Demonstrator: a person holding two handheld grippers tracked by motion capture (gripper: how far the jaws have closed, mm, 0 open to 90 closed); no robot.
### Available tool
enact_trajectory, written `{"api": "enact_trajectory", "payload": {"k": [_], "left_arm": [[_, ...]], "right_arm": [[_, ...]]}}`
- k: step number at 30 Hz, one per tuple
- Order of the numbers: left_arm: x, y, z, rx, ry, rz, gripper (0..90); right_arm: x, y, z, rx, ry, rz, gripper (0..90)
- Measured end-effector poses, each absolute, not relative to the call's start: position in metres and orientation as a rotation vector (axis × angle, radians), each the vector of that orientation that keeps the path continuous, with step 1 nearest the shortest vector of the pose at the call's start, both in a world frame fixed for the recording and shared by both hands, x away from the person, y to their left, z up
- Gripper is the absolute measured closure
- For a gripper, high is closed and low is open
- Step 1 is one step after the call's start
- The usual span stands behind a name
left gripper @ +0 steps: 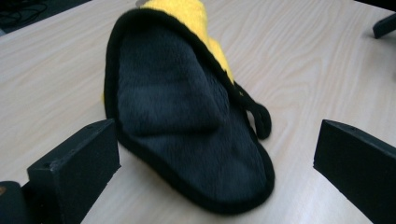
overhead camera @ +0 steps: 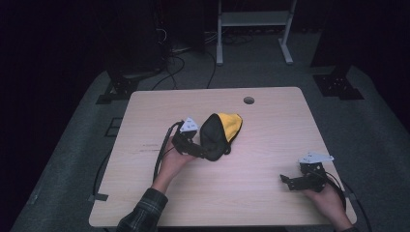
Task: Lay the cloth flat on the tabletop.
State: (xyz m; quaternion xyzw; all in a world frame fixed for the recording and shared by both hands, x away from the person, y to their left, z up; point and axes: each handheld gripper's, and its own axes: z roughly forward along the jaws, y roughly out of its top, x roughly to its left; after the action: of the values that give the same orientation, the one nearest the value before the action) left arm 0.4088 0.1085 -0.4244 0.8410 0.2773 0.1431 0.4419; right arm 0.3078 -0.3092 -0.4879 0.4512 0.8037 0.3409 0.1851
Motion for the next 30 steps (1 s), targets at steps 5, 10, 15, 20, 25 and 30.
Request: {"api": "enact_trajectory", "payload": {"k": [5, 10, 15, 20, 25, 30], "left_arm": [[0.425, 0.091, -0.430, 2.063, 0.699, 0.357, 0.0], [0.436, 0.080, -0.435, 2.081, 0.715, 0.363, 0.0], [0.448, 0.073, -0.437, 2.072, 0.732, 0.372, 0.0], [0.456, 0.063, -0.442, 2.083, 0.740, 0.384, 0.0], [0.464, 0.051, -0.452, 2.129, 0.752, 0.386, 0.0], [0.468, 0.042, -0.458, 2.167, 0.764, 0.430, 2.8]], "right_arm": [[0.308, -0.309, -0.488, 1.270, 2.266, 0.960, 1.6], [0.308, -0.309, -0.488, 1.271, 2.265, 0.961, 1.6], [0.308, -0.309, -0.488, 1.265, 2.268, 0.962, 1.6], [0.308, -0.309, -0.488, 1.264, 2.269, 0.962, 1.6], [0.308, -0.309, -0.488, 1.264, 2.269, 0.962, 1.6], [0.308, -0.309, -0.488, 1.264, 2.269, 0.962, 1.6]]}}
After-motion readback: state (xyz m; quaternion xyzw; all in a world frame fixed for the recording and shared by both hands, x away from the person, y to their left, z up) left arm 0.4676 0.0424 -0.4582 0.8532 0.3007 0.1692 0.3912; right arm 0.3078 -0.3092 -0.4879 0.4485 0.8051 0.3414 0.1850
